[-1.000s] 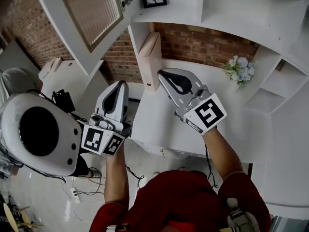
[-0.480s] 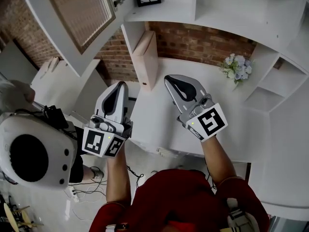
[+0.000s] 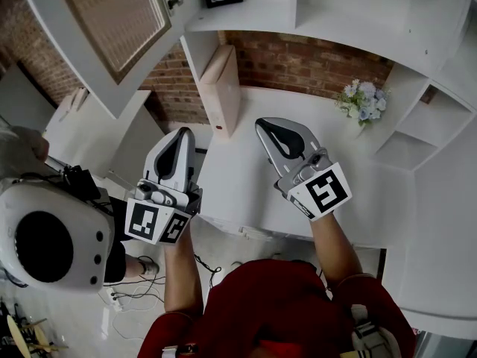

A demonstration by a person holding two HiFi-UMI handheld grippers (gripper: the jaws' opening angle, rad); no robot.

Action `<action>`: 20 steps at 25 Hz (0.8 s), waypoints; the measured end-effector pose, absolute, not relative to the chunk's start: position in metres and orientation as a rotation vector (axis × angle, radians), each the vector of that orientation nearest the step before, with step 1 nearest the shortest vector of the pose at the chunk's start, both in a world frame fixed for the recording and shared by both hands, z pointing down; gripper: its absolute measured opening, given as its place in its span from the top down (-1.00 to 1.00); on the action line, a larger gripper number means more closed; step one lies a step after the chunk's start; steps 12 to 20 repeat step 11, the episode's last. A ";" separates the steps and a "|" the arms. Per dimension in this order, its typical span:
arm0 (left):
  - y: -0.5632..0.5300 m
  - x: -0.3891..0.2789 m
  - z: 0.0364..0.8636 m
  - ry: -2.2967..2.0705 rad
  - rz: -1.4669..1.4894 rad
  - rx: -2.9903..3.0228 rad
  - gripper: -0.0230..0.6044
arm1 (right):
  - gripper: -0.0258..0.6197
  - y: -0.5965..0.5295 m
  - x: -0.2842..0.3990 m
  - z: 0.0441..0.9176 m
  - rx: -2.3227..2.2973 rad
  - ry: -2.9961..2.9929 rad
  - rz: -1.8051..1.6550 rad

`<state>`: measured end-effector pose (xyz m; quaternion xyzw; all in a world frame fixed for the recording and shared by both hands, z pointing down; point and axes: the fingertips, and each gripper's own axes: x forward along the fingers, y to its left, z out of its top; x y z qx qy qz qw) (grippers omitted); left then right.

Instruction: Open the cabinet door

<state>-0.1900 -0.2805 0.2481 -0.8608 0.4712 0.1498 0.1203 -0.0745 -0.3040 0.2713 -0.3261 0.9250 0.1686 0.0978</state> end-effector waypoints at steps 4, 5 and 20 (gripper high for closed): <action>-0.278 -0.190 0.249 1.379 0.433 -2.514 0.92 | 0.89 -0.303 -0.074 0.273 -0.958 2.739 0.486; -0.278 -0.191 0.249 1.379 0.432 -2.514 0.92 | 0.89 -0.303 -0.074 0.274 -0.956 2.740 0.483; -0.278 -0.193 0.249 1.379 0.426 -2.516 0.92 | 0.89 -0.304 -0.075 0.274 -0.962 2.740 0.477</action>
